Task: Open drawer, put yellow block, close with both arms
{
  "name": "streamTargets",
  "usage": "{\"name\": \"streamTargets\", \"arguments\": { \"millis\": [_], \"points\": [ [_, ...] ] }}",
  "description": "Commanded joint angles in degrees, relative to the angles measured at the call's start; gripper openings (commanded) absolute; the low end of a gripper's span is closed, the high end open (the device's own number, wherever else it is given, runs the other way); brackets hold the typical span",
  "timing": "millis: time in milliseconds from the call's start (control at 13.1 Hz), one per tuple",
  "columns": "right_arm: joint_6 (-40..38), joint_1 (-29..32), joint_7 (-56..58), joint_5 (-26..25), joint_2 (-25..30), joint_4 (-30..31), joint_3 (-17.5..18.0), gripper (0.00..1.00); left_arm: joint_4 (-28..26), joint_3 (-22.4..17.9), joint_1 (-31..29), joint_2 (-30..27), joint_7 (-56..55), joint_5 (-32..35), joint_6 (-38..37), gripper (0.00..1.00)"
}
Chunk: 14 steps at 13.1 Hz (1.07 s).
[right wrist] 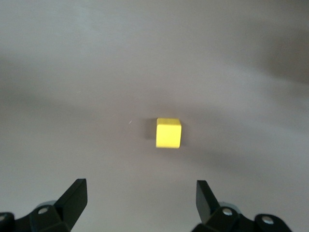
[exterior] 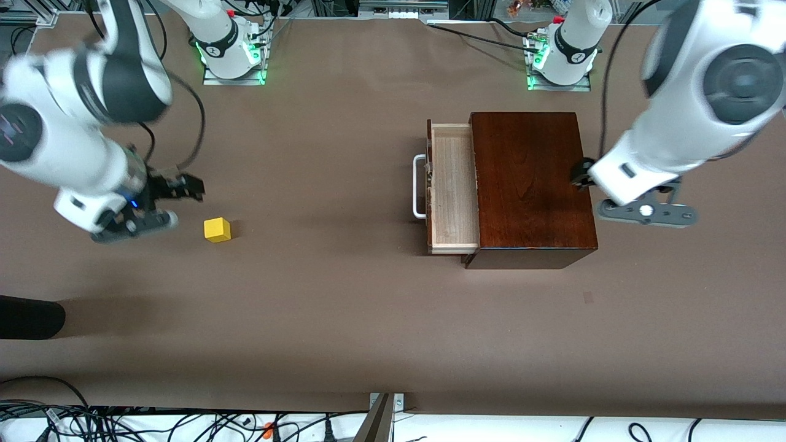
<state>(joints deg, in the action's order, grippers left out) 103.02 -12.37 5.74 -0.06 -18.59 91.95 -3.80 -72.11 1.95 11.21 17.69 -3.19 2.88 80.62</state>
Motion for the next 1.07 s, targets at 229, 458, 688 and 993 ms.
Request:
{"name": "streamTargets", "arguments": {
  "millis": [229,458,688,993],
  "points": [
    [12.53,1.99,1.20,0.15,-6.63,5.85,0.11,1.00,-21.81,-6.60,0.12,-18.10,-0.65,-4.55,16.13,1.00],
    [20.62,2.87,1.20,0.85,-7.69,12.61,0.11,1.00,-22.81,-6.61,-1.01,-18.57,-0.51,-3.14,16.06,1.00],
    [26.61,2.87,1.29,1.20,-7.52,18.51,0.11,1.00,-20.88,-6.60,-3.74,-16.02,2.13,-4.11,15.36,1.00],
    [28.98,2.87,1.21,1.38,-7.69,20.89,0.11,1.00,-19.65,-5.90,-3.13,-15.41,1.43,-3.24,15.27,1.00]
  ]
}}
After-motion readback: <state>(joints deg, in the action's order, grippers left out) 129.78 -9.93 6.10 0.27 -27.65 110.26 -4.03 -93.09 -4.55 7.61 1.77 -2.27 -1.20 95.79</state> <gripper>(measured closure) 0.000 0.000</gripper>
